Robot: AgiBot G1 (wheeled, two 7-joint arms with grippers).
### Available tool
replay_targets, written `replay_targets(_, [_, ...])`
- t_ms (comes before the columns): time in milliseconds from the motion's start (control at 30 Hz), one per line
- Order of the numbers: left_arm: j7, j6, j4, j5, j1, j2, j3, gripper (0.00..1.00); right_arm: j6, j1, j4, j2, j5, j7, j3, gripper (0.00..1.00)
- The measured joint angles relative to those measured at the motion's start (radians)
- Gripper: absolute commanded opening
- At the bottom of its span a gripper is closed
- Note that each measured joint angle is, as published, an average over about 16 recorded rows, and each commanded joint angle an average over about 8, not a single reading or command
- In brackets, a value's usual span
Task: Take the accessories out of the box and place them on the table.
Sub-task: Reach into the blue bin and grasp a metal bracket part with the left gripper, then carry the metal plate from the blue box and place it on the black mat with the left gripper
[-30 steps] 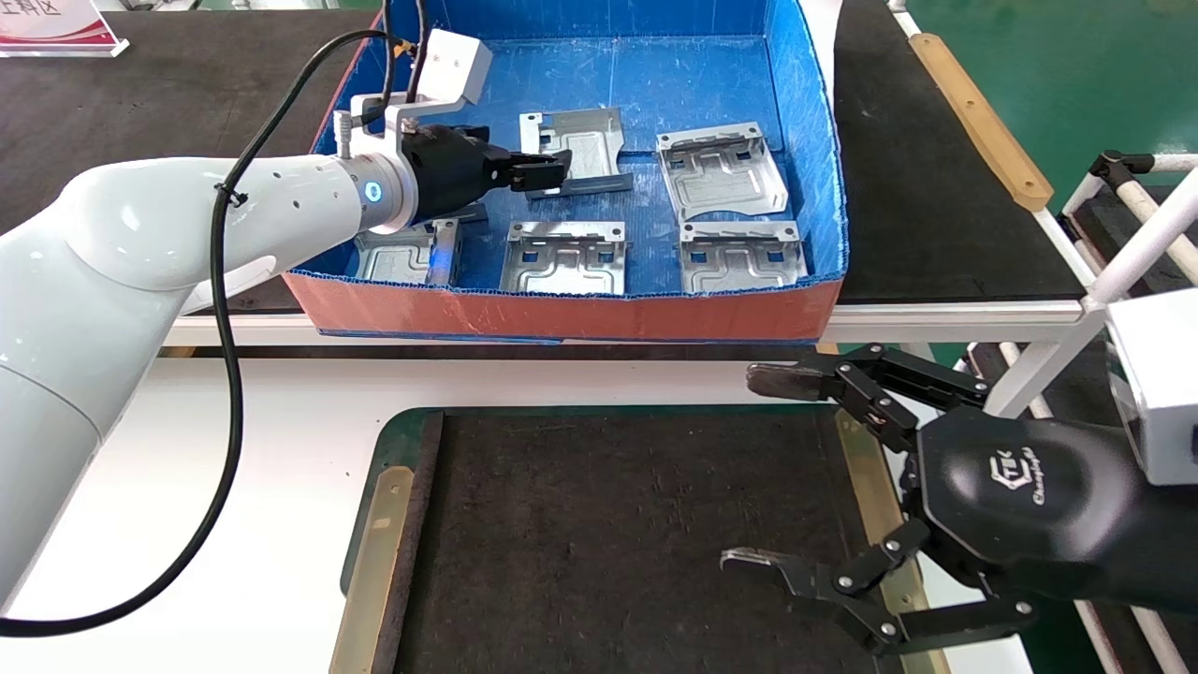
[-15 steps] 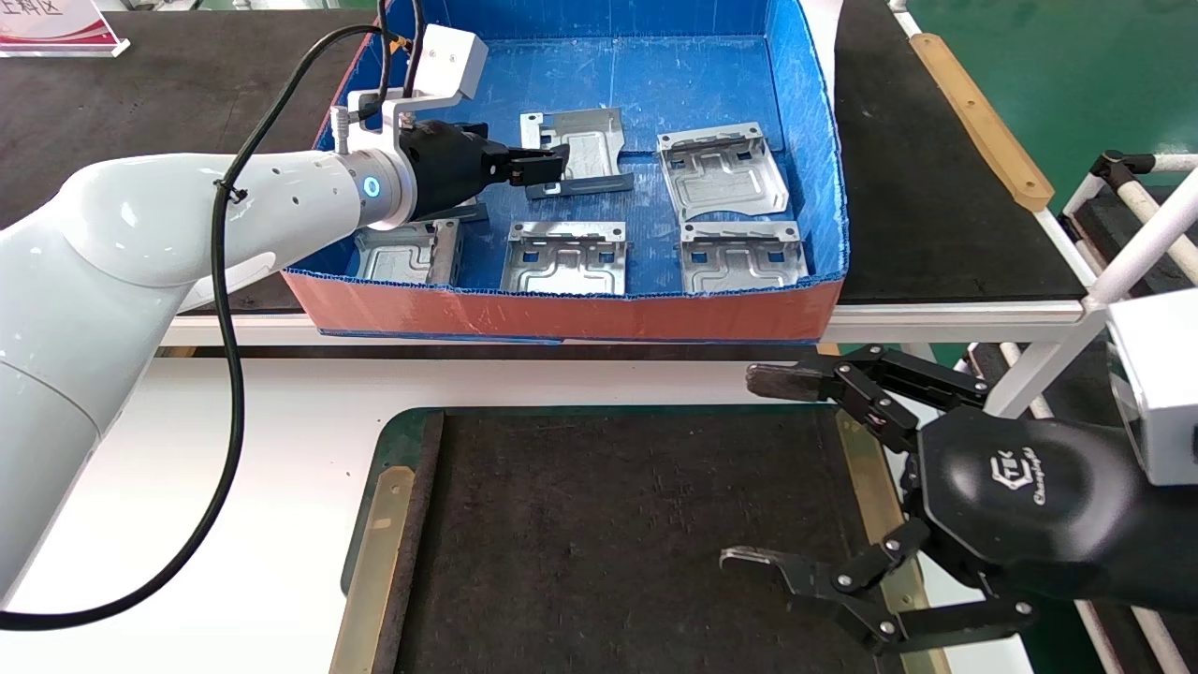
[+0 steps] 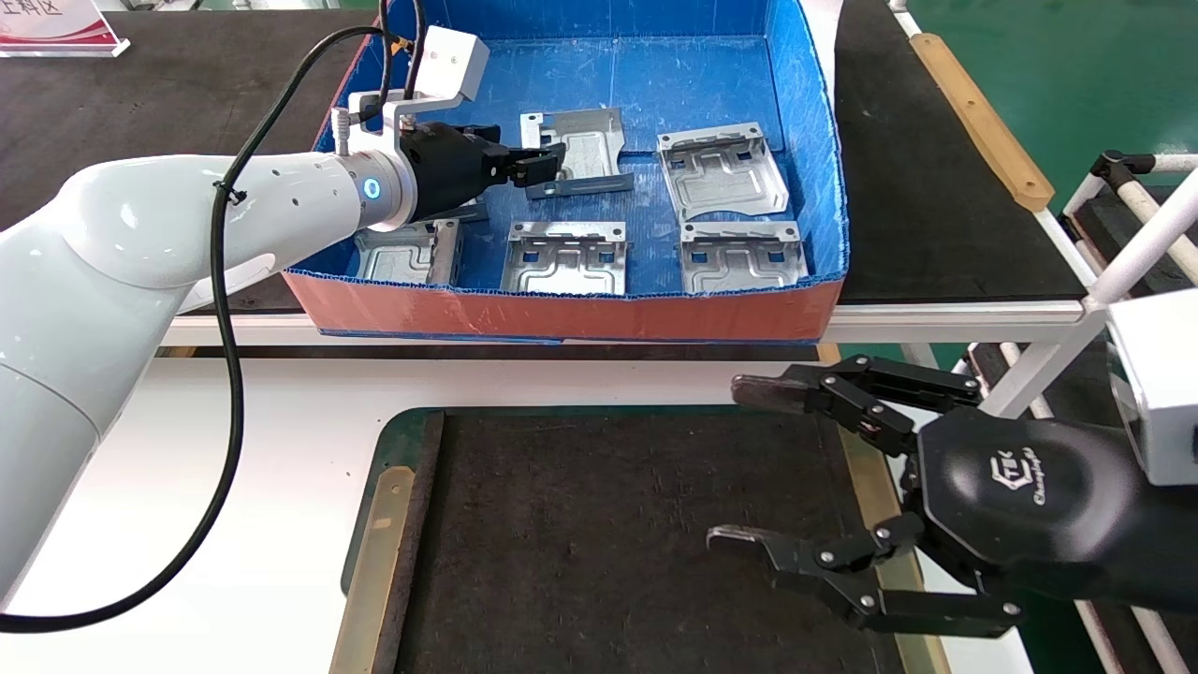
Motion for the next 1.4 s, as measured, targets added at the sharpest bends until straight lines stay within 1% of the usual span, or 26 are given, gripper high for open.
replay_targets(867, [-0.002,0.003,-0.011,-0.001,0.004,-0.008,0.002,0.00,0.000,0.000,0.000,0.000,0.000,0.000,0.000,0.00])
replay_targets(900, [-0.003,0.003,-0.013,-0.001,0.004,-0.010,0.003,0.00,0.000,0.000,0.000,0.000,0.000,0.000,0.000,0.08])
replay_targets(1133, [-0.013,0.000,-0.025,-0.004,0.002,-0.021,0.011,0.00,0.000,0.000,0.000,0.000,0.000,0.000,0.000,0.95])
replay_targets(1167, [-0.014,0.000,-0.027,-0.005,0.002,-0.023,0.012,0.00,0.000,0.000,0.000,0.000,0.000,0.000,0.000,1.00])
replay_targets(1400, [-0.006,0.010,-0.051,-0.031,-0.004,-0.047,0.004,0.00,0.000,0.000,0.000,0.000,0.000,0.000,0.000,1.00])
